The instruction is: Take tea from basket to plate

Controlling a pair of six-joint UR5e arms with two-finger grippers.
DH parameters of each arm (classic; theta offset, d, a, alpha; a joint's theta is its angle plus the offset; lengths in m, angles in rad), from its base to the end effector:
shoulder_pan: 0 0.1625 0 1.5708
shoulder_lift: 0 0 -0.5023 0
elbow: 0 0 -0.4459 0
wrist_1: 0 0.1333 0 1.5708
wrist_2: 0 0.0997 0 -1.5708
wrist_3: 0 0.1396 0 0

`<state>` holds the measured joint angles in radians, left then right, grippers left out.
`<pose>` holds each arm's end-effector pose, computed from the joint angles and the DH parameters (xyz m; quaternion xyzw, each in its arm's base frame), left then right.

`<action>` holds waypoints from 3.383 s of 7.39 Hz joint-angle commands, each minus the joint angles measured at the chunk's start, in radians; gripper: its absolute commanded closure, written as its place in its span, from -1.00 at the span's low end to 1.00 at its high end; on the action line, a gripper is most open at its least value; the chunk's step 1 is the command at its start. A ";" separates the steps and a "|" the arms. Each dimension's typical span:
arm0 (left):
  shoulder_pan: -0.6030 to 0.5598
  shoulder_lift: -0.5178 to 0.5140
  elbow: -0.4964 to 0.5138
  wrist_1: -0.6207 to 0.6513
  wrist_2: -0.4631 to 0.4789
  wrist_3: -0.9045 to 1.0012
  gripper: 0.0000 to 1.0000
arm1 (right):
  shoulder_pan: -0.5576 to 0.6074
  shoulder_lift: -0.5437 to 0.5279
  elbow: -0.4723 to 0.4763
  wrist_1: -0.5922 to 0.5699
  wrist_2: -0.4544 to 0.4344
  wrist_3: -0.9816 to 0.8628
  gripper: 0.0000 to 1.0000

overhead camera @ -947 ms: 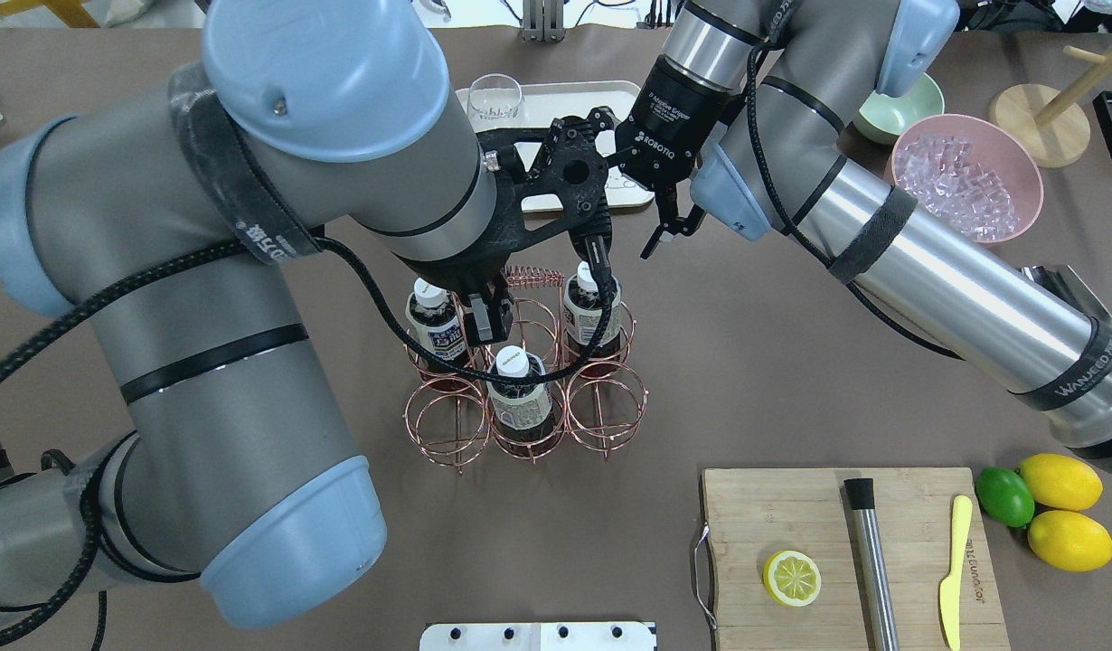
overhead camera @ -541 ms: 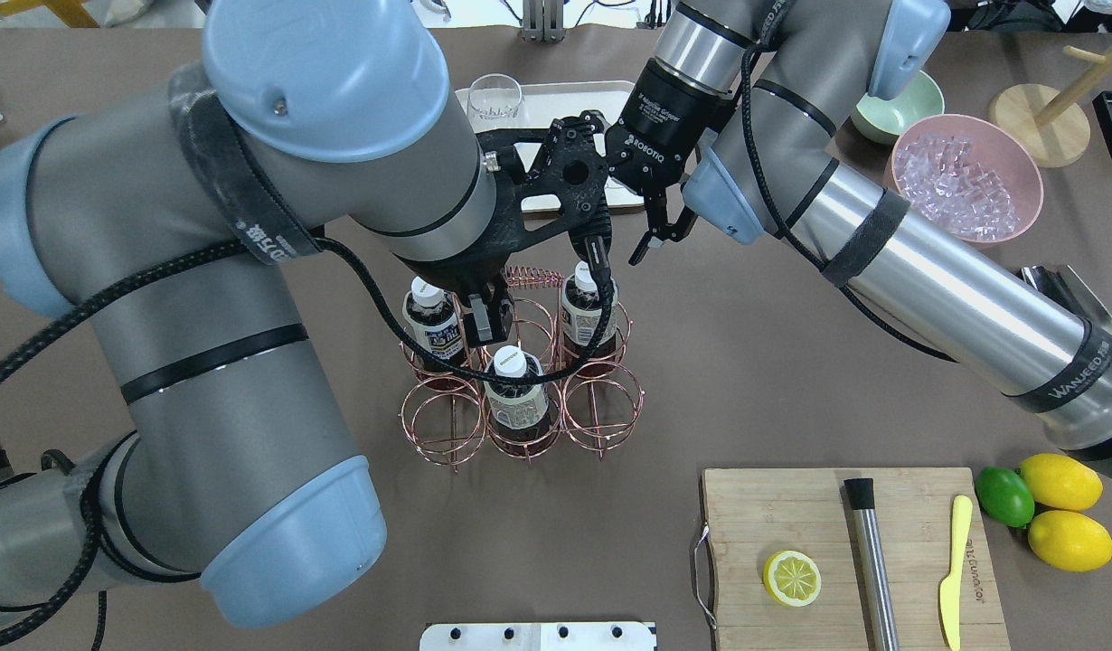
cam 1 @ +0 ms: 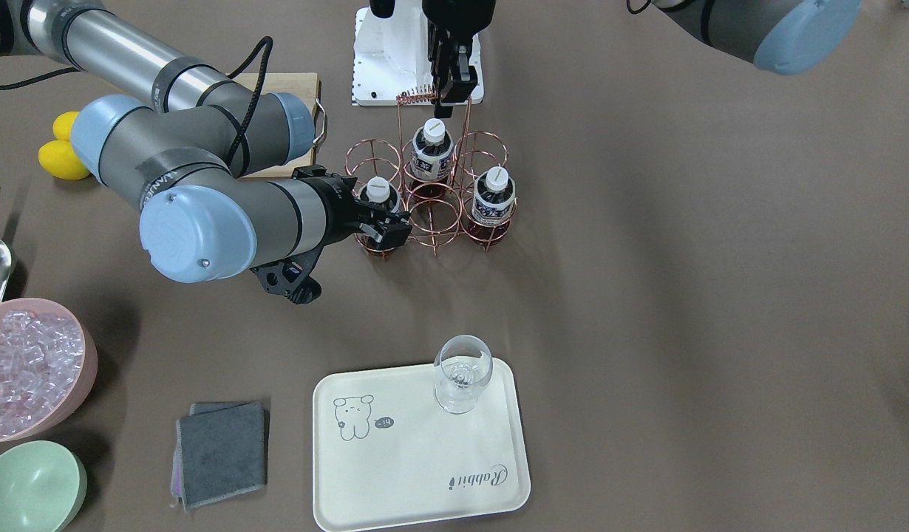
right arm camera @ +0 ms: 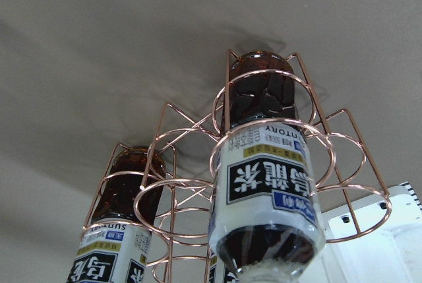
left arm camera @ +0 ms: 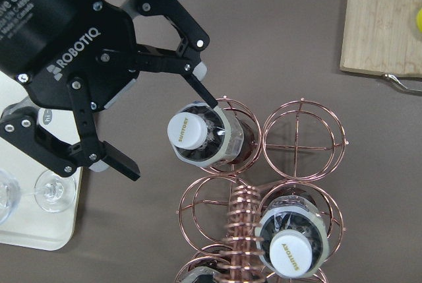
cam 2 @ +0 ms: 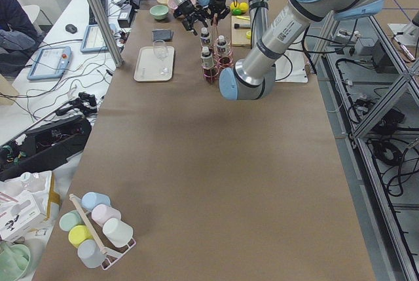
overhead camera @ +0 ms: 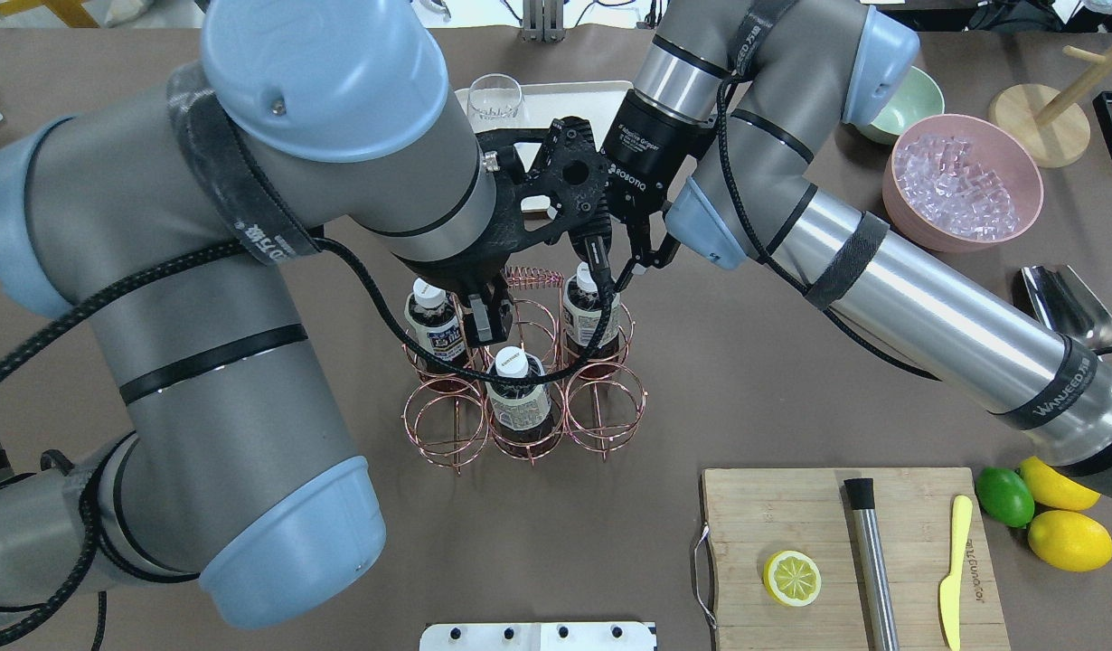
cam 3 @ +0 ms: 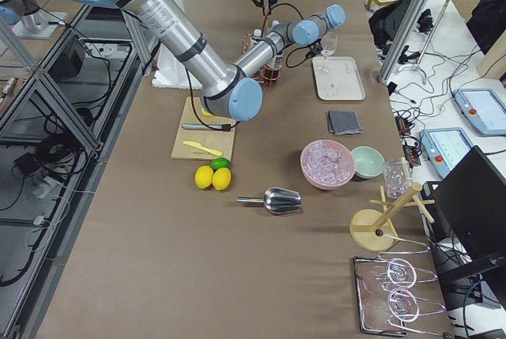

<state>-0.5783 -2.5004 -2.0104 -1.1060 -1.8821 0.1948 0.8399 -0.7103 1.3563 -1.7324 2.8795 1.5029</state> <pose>0.5014 -0.4354 0.0299 0.3436 0.2961 0.5532 0.6987 -0.5632 -0.6259 0.2072 -0.4476 -0.4301 0.1548 0.7686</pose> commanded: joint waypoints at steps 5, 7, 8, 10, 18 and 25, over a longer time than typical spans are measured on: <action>0.000 0.003 -0.001 0.000 -0.002 0.000 1.00 | -0.007 -0.014 0.014 0.004 0.018 0.027 0.01; 0.000 0.003 -0.001 0.000 -0.002 0.000 1.00 | -0.007 -0.021 0.029 0.005 0.018 0.027 0.48; 0.000 0.003 -0.001 0.000 -0.002 0.000 1.00 | -0.005 -0.031 0.043 0.007 0.018 0.028 0.99; 0.000 0.003 -0.002 0.000 0.000 0.000 1.00 | -0.005 -0.040 0.067 0.011 0.015 0.080 1.00; 0.000 0.005 -0.002 0.002 0.001 0.003 1.00 | 0.034 -0.067 0.193 0.011 0.096 0.198 1.00; 0.000 0.005 -0.001 0.002 0.003 0.003 1.00 | 0.208 -0.075 0.218 0.014 0.251 0.257 1.00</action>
<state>-0.5783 -2.4958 -2.0110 -1.1046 -1.8791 0.1979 1.0054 -0.7767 1.5635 -1.7204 3.1029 1.7516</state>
